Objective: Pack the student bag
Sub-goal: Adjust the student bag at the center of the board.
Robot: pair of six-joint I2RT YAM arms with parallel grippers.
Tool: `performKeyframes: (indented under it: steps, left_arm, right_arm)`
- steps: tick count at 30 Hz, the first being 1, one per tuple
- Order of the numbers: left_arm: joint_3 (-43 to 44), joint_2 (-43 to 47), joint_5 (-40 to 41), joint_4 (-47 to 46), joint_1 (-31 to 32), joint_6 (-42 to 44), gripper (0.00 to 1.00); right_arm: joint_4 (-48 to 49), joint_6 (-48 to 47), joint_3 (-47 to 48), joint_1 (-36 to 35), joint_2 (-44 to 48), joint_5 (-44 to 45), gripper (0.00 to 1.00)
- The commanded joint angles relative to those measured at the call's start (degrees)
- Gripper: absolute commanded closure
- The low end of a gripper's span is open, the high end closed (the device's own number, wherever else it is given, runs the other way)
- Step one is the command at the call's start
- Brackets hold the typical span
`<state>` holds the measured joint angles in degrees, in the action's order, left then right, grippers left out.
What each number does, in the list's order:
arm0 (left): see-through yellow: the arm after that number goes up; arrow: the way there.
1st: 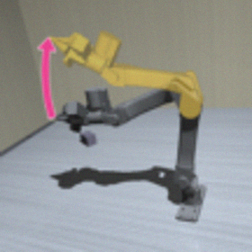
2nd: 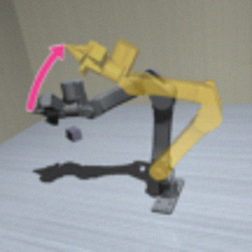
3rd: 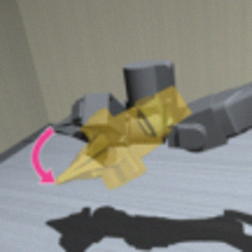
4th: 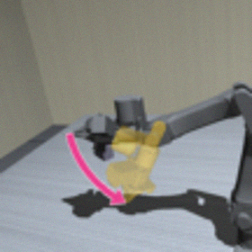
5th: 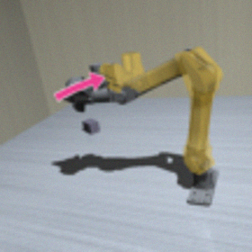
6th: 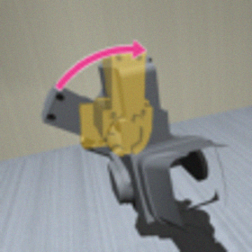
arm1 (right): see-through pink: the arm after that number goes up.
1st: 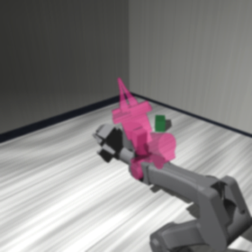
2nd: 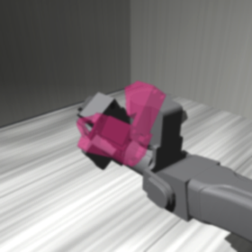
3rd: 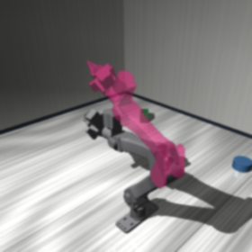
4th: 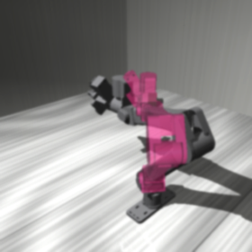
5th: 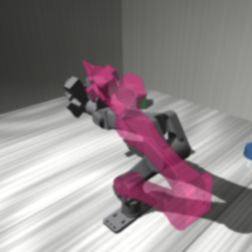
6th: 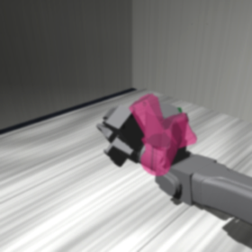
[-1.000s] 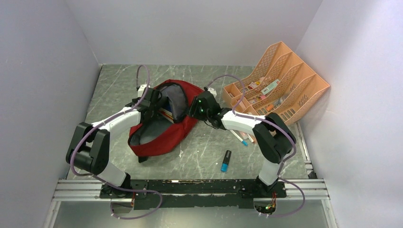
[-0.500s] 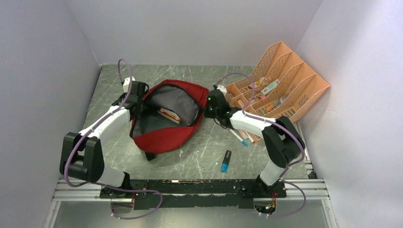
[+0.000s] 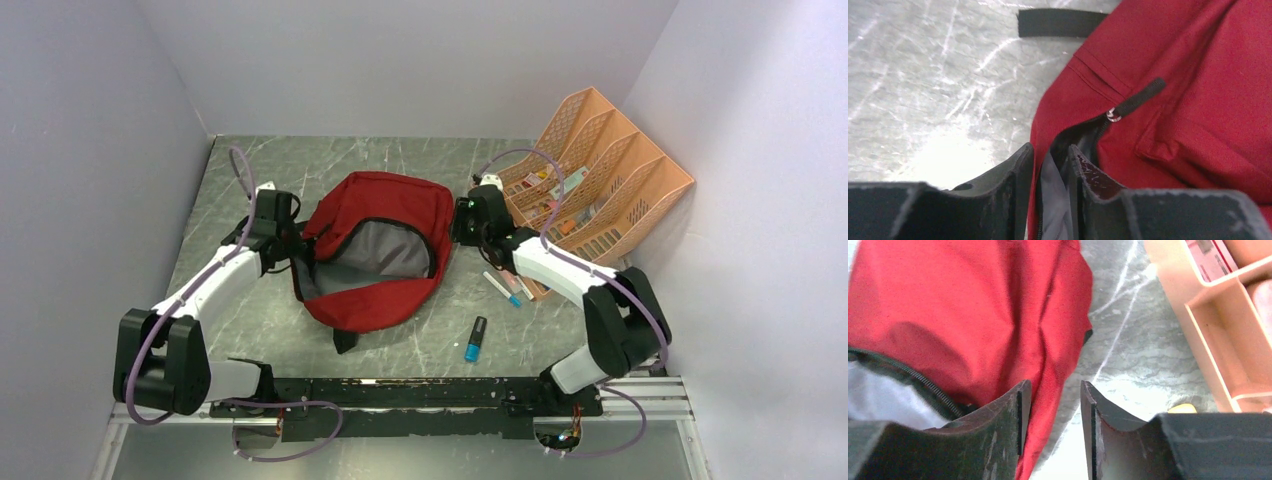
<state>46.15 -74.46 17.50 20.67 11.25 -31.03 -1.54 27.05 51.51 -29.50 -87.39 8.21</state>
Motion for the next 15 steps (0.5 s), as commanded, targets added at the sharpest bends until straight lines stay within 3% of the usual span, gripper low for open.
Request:
performKeyframes:
  steps: [1, 4, 6, 8, 12, 15]
  left_arm:
    - [-1.15, 2.76, -8.0, -1.31, -0.6, -0.79, 0.59]
    - [-2.18, 5.3, -10.05, -0.08, -0.61, -1.67, 0.43]
    - [-2.82, 7.38, -11.14, 0.94, -0.61, -2.18, 0.39]
    - [-3.52, 8.89, -12.56, 2.05, -0.63, -3.04, 0.38]
    - [-5.28, 12.09, -13.45, 5.94, -0.54, -5.91, 0.4]
    - [-7.9, 15.84, -14.09, 8.11, -0.52, -9.65, 0.39]
  right_arm:
    - [3.16, -5.19, -0.62, 0.4, 6.64, -4.66, 0.54]
    - [4.79, -8.34, -0.15, 0.4, 10.25, -8.63, 0.54]
    - [5.97, -12.75, -0.36, 0.33, 11.87, -16.49, 0.54]
    - [7.04, -17.42, -0.57, 0.27, 12.76, -27.22, 0.54]
    - [6.4, -16.56, 1.1, -1.42, 11.83, -36.32, 0.54]
    - [5.78, -22.41, 1.95, -4.57, 10.4, -43.09, 0.54]
